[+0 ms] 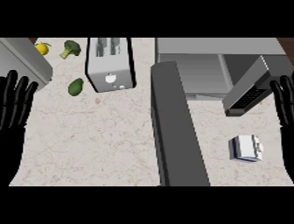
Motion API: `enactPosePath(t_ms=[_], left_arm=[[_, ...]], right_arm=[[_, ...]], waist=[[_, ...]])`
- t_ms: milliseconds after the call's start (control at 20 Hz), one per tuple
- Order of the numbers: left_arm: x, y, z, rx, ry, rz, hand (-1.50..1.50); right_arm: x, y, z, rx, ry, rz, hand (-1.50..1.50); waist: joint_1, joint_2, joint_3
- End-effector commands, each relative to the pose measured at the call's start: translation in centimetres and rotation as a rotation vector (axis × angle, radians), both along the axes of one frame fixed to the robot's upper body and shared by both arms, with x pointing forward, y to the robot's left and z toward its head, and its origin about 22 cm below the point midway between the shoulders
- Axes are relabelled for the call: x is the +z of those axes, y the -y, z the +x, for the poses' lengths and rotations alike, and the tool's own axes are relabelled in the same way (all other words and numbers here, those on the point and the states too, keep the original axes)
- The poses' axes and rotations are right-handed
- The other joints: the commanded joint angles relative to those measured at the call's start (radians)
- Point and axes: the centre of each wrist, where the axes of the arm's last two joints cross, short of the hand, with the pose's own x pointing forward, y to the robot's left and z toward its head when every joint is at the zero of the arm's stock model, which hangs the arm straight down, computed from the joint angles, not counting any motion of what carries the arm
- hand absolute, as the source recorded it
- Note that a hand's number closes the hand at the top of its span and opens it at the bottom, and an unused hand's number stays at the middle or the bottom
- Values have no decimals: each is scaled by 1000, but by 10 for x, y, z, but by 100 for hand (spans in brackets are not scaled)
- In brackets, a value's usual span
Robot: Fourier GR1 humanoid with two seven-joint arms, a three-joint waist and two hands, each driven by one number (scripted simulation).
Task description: Pick up the milk, place it into the microwave and close the microwave
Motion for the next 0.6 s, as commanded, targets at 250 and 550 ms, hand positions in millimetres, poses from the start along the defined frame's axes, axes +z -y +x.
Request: enactPosePath(t_ms=[250, 550], left_arm=[[-7, 36, -10, 136, 88, -25, -150], [-26, 49, -43, 219, -63, -231, -150]], right_arm=[[3, 85, -46, 128, -18, -7, -150], [0, 101, -79, 235, -47, -13, -150]], waist=[[-15, 31, 17], [-10, 30, 16]])
